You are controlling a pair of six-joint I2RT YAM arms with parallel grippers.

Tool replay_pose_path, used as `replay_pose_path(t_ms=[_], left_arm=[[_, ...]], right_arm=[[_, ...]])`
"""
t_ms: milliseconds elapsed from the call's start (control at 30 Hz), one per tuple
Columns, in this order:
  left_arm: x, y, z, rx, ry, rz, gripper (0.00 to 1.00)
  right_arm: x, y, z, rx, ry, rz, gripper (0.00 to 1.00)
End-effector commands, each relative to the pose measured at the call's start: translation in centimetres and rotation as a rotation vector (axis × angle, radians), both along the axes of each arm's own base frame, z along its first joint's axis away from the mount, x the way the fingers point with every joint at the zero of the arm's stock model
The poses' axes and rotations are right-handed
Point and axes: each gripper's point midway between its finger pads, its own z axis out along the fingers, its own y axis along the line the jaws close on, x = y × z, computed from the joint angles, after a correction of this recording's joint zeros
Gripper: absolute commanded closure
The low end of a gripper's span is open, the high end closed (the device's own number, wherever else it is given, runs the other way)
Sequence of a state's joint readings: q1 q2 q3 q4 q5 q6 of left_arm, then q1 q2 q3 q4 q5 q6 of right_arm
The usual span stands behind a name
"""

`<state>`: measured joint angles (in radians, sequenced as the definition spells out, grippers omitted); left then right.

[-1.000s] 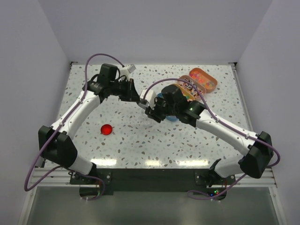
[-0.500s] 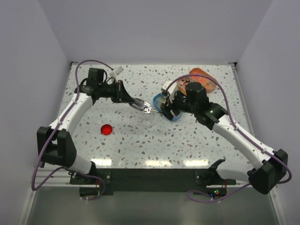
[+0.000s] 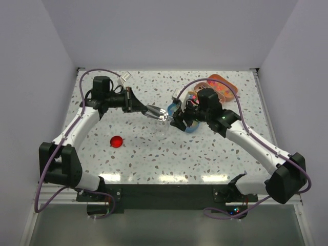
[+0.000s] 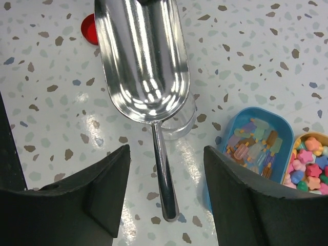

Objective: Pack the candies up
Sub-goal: Pick up the spatula from the center of the board.

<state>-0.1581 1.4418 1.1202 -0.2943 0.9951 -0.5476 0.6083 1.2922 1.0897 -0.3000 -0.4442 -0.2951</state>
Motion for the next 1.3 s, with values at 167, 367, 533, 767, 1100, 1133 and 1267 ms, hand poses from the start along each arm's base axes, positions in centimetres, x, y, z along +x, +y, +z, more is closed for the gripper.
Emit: replay_pose_path(t_ms=[167,367,533,767,1100,1133,1267], left_arm=[[-0.5,-0.3,2.0,-0.079,-0.033,-0.021,1.00],[-0.4,-0.2,1.3,-0.072,-0.010,-0.016,1.00],[-0.2,-0.2,0.3,-0.060,0.021,-0.010,1.00],[0.4,0.0,-2.1,-0.018,0.088,0.013,1.00],[1.3,0.1,-4.2,0.010,0.142,0.040,1.00],[1.4,0.1,-3.9,0.007,0.137,0.038,0.99],[2.0,0.0,-2.7,0.005,0.107,0.043,0.89]], right_arm=[[0.8,1.6,1.6,0.063,-0.025,0.054,0.49],[0.7,1.8,2.4,0.087,-0.034,0.067,0.66],[0.3,1.6,3.7,0.109,-0.056,0.070,0.88],[-1.0,1.3,6.3,0.154,-0.092,0.092,1.00],[-1.6,0.5,7.7,0.180,-0.124,0.066,1.00],[-1.6,0.5,7.5,0.176,-0.119,0.064,1.00],[-1.2,0.1,6.8,0.147,-0.103,0.032,1.00]])
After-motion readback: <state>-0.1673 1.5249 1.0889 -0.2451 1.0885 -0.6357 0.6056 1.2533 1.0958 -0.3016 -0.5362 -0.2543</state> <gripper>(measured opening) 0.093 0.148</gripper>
